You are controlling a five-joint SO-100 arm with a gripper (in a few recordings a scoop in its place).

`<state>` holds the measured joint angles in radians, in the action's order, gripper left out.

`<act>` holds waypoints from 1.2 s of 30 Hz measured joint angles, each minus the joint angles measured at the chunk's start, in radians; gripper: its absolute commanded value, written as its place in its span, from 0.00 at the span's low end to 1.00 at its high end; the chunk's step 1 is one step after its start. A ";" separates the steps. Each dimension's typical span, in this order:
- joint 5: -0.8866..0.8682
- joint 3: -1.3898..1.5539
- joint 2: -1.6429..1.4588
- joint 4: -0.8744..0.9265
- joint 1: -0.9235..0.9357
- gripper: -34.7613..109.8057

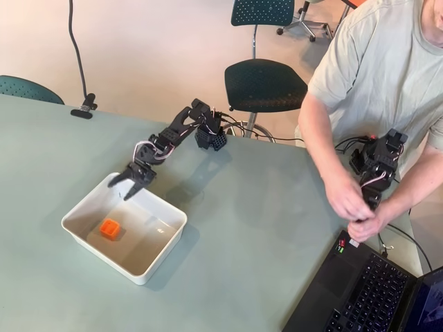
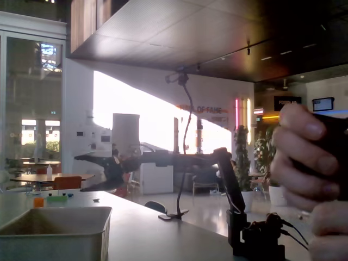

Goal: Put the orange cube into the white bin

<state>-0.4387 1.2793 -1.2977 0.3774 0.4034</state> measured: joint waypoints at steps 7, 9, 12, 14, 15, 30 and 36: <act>0.000 0.000 -0.347 0.357 0.028 0.63; 0.002 0.000 -0.443 0.497 0.020 0.63; 0.048 -0.002 -0.525 0.704 -0.063 0.63; 0.135 -0.002 -0.535 0.816 -0.110 0.63; 0.193 -0.002 -0.537 0.876 -0.120 0.63; 0.265 0.518 -0.560 1.081 -0.092 0.63; 0.236 0.873 -0.675 0.824 -0.101 0.63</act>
<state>-0.2025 2.1522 -1.9727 1.2011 0.3022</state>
